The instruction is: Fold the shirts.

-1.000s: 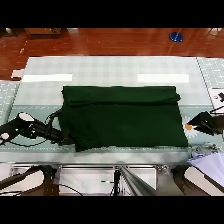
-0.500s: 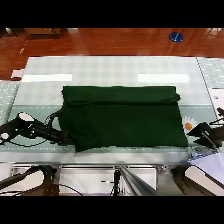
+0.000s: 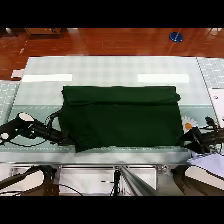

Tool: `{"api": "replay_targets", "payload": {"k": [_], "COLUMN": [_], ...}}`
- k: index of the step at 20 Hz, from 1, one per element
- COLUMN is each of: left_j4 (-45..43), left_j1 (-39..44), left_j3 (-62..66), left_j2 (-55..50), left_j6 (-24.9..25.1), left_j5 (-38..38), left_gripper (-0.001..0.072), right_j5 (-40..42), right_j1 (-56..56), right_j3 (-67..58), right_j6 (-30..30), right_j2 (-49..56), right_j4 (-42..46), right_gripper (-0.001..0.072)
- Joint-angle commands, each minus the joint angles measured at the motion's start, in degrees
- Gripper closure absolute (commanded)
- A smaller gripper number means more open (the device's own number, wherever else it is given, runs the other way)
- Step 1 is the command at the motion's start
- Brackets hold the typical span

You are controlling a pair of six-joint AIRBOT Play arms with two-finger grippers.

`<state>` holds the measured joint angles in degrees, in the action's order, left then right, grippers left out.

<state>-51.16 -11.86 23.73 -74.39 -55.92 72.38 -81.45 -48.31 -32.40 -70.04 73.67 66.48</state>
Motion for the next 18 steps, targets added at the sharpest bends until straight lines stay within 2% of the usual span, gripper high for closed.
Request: {"api": "replay_targets", "payload": {"k": [1, 2, 3, 4, 8, 12, 14, 18], "left_j4": [0.22, 0.22, 0.20, 0.22, 3.13, 16.26, 20.00, 19.96], "left_j1": [-0.02, -0.02, -0.02, -0.02, -0.02, 0.15, 0.57, -0.35], "left_j3": [0.00, 0.02, 0.07, 0.31, 3.80, 10.45, 13.62, 19.91], "left_j2": [0.04, 0.04, 0.04, 0.07, 3.10, 11.50, 13.62, 14.21], "left_j6": [-0.04, -0.04, -0.04, -0.04, -0.02, -2.08, -2.97, -4.81], "left_j5": [-4.79, -4.61, -4.26, -3.65, 0.72, 4.74, 4.81, 4.81], "left_gripper": [0.0685, 0.0685, 0.0685, 0.0686, 0.0687, 0.0687, 0.0687, 0.0687], "right_j5": [4.72, 4.44, 3.43, 1.40, -3.23, -3.91, -3.48, 2.69], "right_j1": [-0.02, -0.02, -0.04, -0.04, -0.07, 0.66, 4.63, 12.74], "right_j3": [1.09, 1.09, 1.07, 0.92, -1.73, -2.29, -2.29, -6.86], "right_j6": [0.02, 0.28, 1.27, 3.61, 6.82, 7.48, 7.85, 7.87], "right_j2": [0.57, 0.55, 0.55, 0.37, -5.40, -10.12, -11.41, -13.05], "right_j4": [-3.26, -3.61, -3.85, -4.39, -7.45, -24.55, -29.03, -32.59], "right_gripper": [0.0402, 0.0570, 0.0660, 0.0681, 0.0682, 0.0682, 0.0683, 0.0682]}}
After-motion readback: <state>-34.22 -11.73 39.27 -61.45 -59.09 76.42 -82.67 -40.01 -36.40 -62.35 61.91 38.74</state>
